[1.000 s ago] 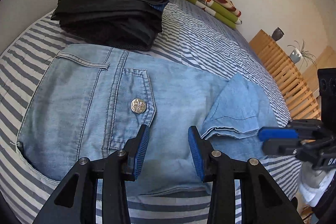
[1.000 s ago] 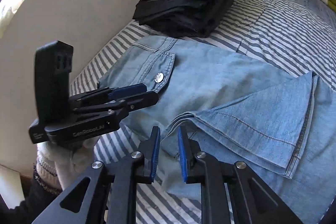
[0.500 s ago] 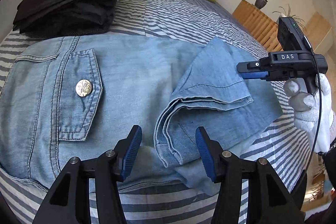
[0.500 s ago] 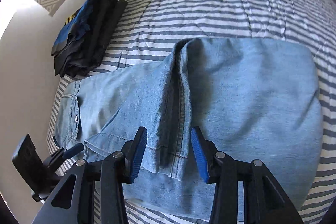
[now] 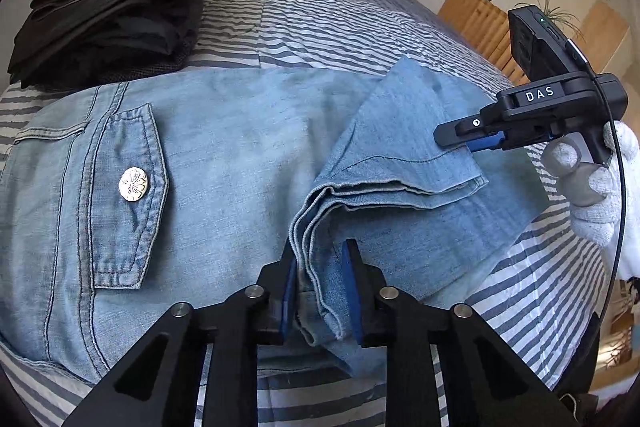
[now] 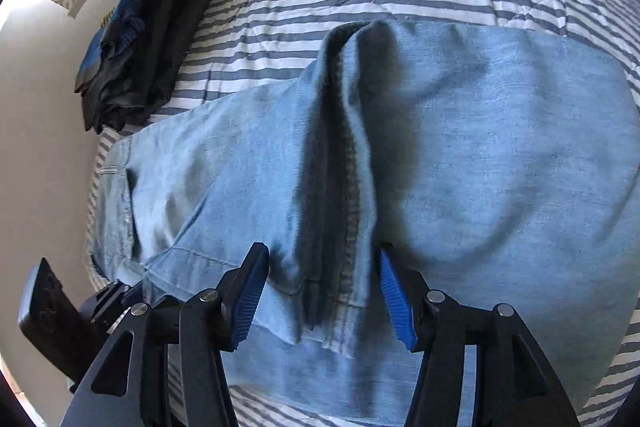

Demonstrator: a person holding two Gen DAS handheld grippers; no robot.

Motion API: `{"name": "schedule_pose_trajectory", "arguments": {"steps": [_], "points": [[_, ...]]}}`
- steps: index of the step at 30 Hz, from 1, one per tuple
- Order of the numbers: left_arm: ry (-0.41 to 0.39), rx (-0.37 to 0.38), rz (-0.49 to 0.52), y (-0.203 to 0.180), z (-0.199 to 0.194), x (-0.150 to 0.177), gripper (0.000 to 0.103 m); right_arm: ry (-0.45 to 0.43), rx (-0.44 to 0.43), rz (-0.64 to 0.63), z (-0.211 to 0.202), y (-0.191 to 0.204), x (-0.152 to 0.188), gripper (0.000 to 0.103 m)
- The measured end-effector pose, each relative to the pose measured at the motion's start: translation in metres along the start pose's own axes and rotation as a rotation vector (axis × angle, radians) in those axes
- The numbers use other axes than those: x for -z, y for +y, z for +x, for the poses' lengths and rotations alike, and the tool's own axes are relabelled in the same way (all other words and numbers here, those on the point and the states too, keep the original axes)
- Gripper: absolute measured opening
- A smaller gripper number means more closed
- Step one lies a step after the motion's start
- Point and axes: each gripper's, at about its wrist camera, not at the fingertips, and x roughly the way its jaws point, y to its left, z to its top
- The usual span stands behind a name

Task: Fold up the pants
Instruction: 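Grasp the folded leg edge with the left tool and lift it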

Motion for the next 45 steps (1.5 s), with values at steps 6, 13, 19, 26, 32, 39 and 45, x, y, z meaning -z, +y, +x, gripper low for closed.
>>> {"name": "schedule_pose_trajectory", "arguments": {"steps": [6,13,19,26,32,39,45], "points": [[-0.022,0.044,-0.028,0.002,-0.011,0.0,0.008,-0.032,0.001,-0.055,-0.017,0.028,-0.01,0.007],[-0.05,0.095,-0.042,0.003,-0.028,0.006,0.007,-0.128,-0.071,-0.042,-0.032,0.067,-0.044,0.005],[-0.081,0.23,-0.118,0.012,-0.045,0.015,0.006,-0.151,-0.14,-0.002,-0.026,0.099,-0.072,0.005],[-0.13,0.341,-0.273,0.056,-0.07,0.028,0.006,-0.116,-0.155,0.045,0.007,0.133,-0.089,0.005],[-0.141,0.28,-0.325,0.089,-0.081,0.049,0.006,-0.076,-0.159,0.022,0.044,0.171,-0.093,0.005],[-0.14,0.265,-0.41,0.122,-0.08,0.063,0.006,-0.036,-0.148,0.006,0.085,0.201,-0.096,0.005],[-0.167,0.261,-0.449,0.14,-0.09,0.066,0.006,-0.022,-0.158,0.013,0.101,0.215,-0.099,0.005]]}}
